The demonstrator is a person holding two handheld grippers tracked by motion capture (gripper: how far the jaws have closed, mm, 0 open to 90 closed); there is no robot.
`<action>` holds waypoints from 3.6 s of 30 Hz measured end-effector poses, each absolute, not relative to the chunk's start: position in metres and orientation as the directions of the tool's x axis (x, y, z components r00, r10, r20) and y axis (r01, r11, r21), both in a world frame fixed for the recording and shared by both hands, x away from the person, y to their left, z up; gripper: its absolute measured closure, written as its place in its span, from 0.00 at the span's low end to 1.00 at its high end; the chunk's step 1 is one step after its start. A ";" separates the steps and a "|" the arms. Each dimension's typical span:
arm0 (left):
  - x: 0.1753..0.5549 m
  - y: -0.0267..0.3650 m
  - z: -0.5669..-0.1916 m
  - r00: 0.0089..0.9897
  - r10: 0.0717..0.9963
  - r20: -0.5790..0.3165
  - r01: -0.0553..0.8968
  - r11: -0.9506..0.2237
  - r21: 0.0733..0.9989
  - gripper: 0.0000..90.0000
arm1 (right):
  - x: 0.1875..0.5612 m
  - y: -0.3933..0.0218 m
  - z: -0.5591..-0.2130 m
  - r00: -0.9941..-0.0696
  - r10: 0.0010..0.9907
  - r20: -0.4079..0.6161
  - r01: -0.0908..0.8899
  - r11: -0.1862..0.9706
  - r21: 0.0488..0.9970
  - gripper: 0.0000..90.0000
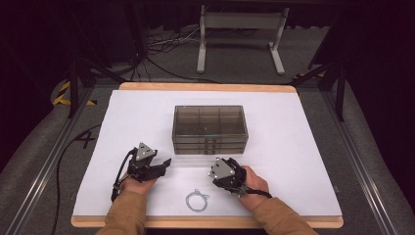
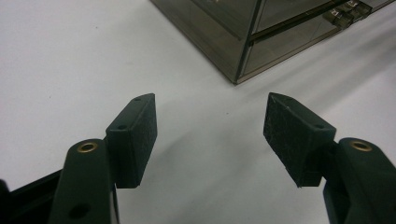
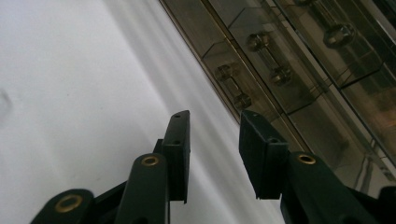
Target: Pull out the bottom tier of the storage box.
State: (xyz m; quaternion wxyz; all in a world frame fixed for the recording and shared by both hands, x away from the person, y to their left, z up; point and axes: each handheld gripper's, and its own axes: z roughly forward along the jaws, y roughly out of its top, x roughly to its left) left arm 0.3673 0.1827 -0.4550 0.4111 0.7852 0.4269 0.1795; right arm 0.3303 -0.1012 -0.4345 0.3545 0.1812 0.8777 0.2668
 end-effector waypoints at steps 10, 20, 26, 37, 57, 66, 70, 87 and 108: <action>0.367 0.183 -0.455 0.571 0.818 -0.069 0.522 -0.298 0.799 0.39 | 0.326 -0.083 -0.439 -0.636 0.420 -0.648 0.068 0.866 0.495 0.76; 0.367 0.183 -0.455 0.573 0.817 -0.072 0.523 -0.296 0.799 0.39 | 0.324 -0.071 -0.443 -0.597 0.388 -0.703 0.036 0.888 0.459 0.74; 0.368 0.183 -0.455 0.573 0.816 -0.073 0.523 -0.296 0.799 0.39 | 0.324 -0.068 -0.445 -0.578 0.330 -0.746 0.010 0.917 0.398 0.74; 0.369 0.185 -0.456 0.561 0.823 -0.088 0.533 -0.278 0.799 0.38 | 0.326 -0.060 -0.451 -0.511 0.282 -0.812 0.017 0.948 0.318 0.75; 0.369 0.185 -0.455 0.557 0.826 -0.089 0.538 -0.277 0.796 0.38 | 0.328 -0.045 -0.466 -0.407 0.198 -0.892 0.036 0.979 0.201 0.79; 0.369 0.185 -0.456 0.558 0.825 -0.089 0.537 -0.277 0.797 0.38 | 0.328 -0.035 -0.472 -0.368 0.146 -0.918 0.030 0.989 0.146 0.79; 0.369 0.184 -0.456 0.559 0.824 -0.089 0.538 -0.278 0.796 0.38 | 0.330 -0.033 -0.473 -0.355 0.134 -0.925 0.037 0.991 0.129 0.79; 0.369 0.184 -0.456 0.560 0.824 -0.088 0.537 -0.281 0.795 0.38 | 0.340 -0.029 -0.489 -0.295 0.040 -0.955 0.038 0.999 0.030 0.82; 0.369 0.184 -0.456 0.563 0.822 -0.085 0.537 -0.285 0.794 0.38 | 0.343 -0.025 -0.495 -0.252 0.006 -0.968 0.041 0.999 -0.004 0.87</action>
